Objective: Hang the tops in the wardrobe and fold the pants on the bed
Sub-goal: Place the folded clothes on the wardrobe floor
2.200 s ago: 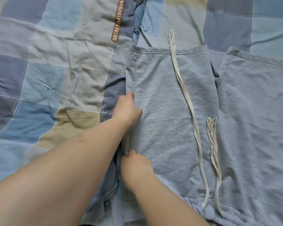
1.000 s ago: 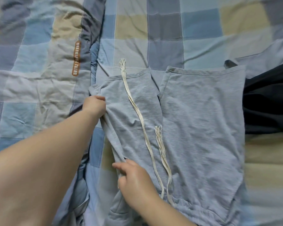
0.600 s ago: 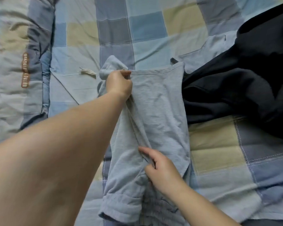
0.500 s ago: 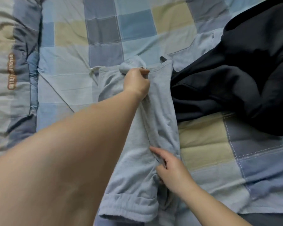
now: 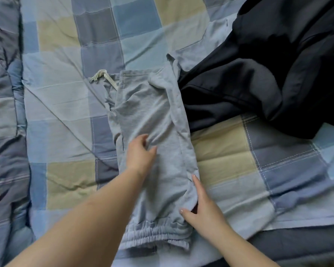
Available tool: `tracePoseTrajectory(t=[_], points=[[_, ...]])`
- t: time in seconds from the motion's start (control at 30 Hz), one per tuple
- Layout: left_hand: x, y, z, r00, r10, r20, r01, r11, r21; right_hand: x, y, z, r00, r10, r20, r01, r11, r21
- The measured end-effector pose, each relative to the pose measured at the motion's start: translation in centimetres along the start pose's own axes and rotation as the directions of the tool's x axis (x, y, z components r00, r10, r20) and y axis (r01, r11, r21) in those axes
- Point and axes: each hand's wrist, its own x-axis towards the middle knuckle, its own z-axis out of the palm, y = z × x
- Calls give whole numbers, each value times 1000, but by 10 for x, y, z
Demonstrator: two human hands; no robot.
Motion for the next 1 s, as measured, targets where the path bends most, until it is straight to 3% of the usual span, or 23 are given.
tracePoseTrajectory(t=[0.13, 0.27, 0.33, 0.4, 0.5, 0.6, 0.67, 0.87, 1.0], points=[[-59, -63, -11, 990, -106, -98, 120, 980, 157, -6, 2, 10, 995, 59, -74, -59, 998, 7], [-115, -110, -12, 973, -212, -95, 220, 972, 85, -14, 14, 19, 945, 237, -224, -162, 938, 306], [-135, -124, -10, 960, -278, -25, 278, 961, -11, -21, 21, 26, 955, 267, -131, -228, 941, 251], [-147, -132, -11, 968, -247, 46, 249, 967, -54, -30, 27, 32, 966, 256, -22, -249, 954, 168], [-144, -145, -22, 960, -257, 108, 268, 957, -109, -39, 28, 32, 958, 284, 51, -288, 938, 191], [-137, -158, -34, 861, -404, 309, 477, 853, -214, -39, 32, 36, 950, 308, 48, -311, 946, 96], [-136, -165, -37, 813, -423, 400, 537, 811, -235, -36, 34, 40, 958, 285, 24, -286, 952, 112], [-131, -159, -29, 837, -431, 337, 541, 746, -388, -28, 26, 56, 949, 314, 38, -296, 837, 460], [-130, -141, -42, 849, -436, 299, 528, 721, -449, -28, 13, 56, 940, 327, 101, -328, 779, 535]])
